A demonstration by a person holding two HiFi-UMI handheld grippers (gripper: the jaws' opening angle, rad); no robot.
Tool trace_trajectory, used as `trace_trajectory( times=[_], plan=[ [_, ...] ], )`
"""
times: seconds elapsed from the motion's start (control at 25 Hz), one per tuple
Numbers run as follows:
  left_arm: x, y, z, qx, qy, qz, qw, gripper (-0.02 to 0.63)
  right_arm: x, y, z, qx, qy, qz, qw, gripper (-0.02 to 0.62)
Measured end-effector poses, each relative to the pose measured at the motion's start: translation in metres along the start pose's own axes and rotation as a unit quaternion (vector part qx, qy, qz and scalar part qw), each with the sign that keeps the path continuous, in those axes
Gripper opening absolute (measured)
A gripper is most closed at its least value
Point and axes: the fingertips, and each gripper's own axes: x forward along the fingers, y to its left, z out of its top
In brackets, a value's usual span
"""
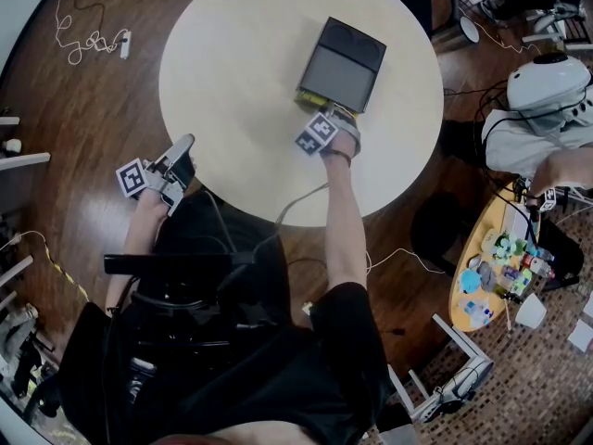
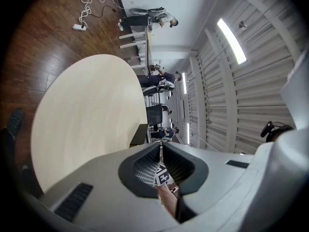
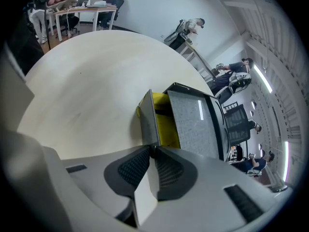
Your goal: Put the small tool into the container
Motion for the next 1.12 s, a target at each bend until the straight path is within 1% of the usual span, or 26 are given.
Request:
trace_trajectory(
  times=[0.4, 0.96, 1.12],
  plan=[
    [0.003, 0.001, -0.001, 0.001, 0.0, 0.003, 1.0, 0.02, 0.006, -0.014, -0.001, 0.036, 0.007, -0.007, 0.999, 0.054],
    [0.006, 0.005, 0.001, -0.003, 0.002, 0.005, 1.0, 0.02, 0.009, -0.015, 0.002, 0.022, 0.013, -0.013, 1.0, 0.063],
    [0.006, 0.004, -0.001, -0.004, 0.001, 0.003, 1.0, 0.02, 0.007, -0.015, 0.0, 0.017, 0.018, -0.027, 0.999, 0.073]
  ],
)
